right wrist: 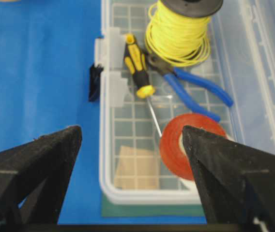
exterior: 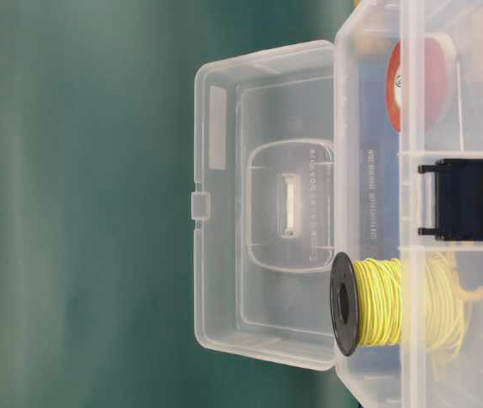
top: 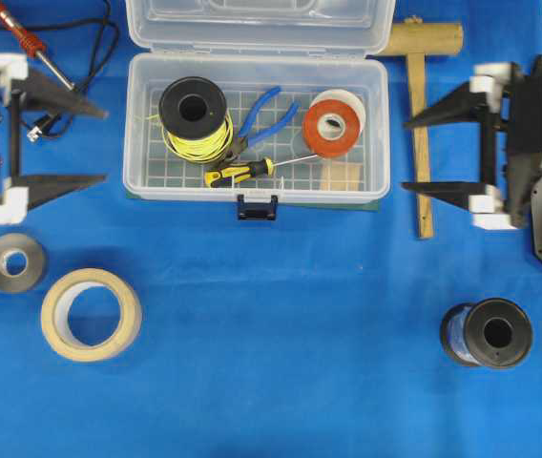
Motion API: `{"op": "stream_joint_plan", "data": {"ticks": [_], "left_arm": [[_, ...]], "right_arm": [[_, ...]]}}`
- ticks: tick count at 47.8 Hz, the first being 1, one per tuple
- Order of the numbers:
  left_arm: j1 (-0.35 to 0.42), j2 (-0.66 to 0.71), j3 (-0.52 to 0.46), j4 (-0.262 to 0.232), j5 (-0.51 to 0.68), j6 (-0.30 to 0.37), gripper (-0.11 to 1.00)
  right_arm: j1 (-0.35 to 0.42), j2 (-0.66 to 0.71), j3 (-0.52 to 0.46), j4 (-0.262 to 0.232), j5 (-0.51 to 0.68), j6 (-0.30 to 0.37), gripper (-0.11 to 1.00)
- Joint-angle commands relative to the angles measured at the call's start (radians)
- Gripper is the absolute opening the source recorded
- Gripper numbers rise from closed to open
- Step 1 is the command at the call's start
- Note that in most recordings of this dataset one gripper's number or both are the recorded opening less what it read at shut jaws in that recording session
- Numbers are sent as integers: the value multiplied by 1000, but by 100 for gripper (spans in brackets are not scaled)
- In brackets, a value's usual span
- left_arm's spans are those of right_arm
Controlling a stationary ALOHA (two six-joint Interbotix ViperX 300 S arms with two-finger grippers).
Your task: Open the tool box with both arms.
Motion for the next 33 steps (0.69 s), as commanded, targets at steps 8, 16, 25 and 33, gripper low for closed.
{"op": "stream_joint_plan", "data": {"ticks": [8, 16, 25, 33], "left_arm": [[-55, -172, 75, -3, 21, -15, 87], [-55, -255, 132, -3, 49, -15, 87], [-55, -305, 189, -5, 49, -17, 87], [-57, -324, 212, -6, 55, -38, 87]], "right_arm": [[8, -169, 103, 8, 17, 35, 82], [8, -245, 179, 14, 6, 60, 82], [8, -255, 235, 17, -48, 74, 82], [6, -239, 239, 17, -58, 74, 82]]}}
